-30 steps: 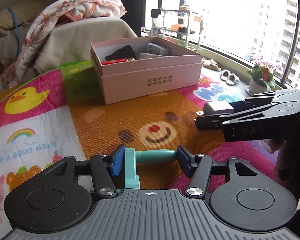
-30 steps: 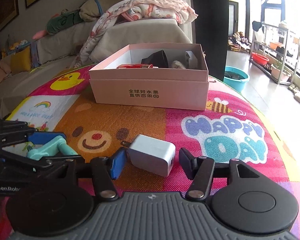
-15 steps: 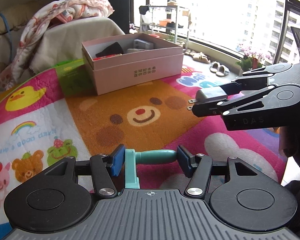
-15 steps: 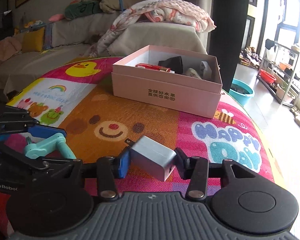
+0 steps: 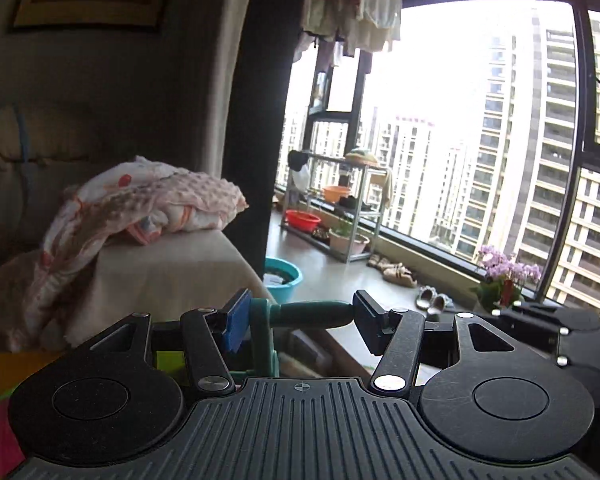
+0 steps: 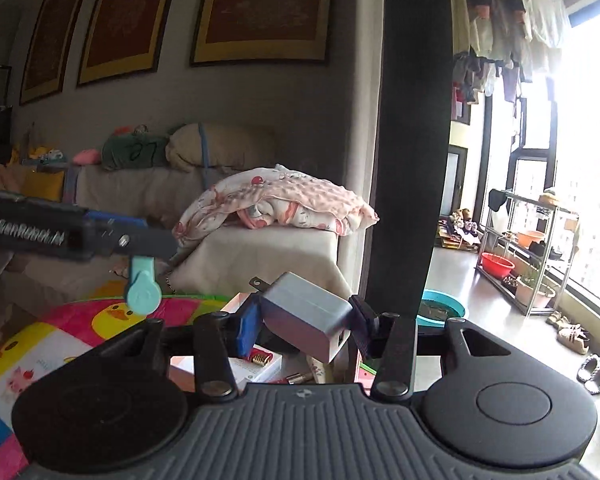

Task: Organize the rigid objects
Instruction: 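Carry the teal toy and charger into the pink box and open both tools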

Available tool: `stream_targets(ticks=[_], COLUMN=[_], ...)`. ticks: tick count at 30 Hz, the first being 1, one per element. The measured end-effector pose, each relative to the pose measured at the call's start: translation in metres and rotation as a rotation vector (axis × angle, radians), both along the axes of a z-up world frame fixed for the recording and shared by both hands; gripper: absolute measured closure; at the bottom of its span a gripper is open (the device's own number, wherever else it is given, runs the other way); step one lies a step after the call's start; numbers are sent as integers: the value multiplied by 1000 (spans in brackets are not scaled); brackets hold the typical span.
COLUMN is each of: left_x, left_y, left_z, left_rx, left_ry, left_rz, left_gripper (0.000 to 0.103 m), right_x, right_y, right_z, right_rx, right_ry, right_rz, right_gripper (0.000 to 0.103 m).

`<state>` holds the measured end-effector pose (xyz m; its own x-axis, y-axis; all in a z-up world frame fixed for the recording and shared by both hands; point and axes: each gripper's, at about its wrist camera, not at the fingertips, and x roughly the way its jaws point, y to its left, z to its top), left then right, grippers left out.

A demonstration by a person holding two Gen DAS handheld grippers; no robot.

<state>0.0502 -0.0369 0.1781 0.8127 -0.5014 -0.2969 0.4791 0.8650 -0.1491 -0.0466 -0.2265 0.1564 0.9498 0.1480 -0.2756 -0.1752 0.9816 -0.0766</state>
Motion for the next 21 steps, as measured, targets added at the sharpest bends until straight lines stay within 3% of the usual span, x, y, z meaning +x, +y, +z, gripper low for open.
stream_targets(ticks=[3,5,7,10,13,16,18,20,21], left_x=[47,74,86,83,67,58,56,54,53], left_y=[-11,-17,-17,-2,14,23,23,22,26], left_z=[-16,-36,-54,-71,-90,-112,-124,-135,-139], left_rx=[-48,-38,-8,-9,45,57,63,97,96], left_ry=[62,132,158,167,182,241,268,283,273], left_rz=[-13,17,55,106,170,172,150,144,152], left_gripper=[42,43,44,44,44,44,44,44,42], right_x=[33,57,81,85,82,87,88,92,96], right_y=[5,6,6,1,-11,-26,-31,-26,-20], right_z=[-9,-21,-36,-57,-77,-95,-100,-100,-99], right_rx=[-6,12,10,-12,-46,13,65,69,64], right_ry=[28,61,146,179,192,272,268,285,293], right_rz=[4,20,-2,-24,-89,-116,-126,-100,-86], right_gripper=[55,46,45,45,45,45,47,54,52])
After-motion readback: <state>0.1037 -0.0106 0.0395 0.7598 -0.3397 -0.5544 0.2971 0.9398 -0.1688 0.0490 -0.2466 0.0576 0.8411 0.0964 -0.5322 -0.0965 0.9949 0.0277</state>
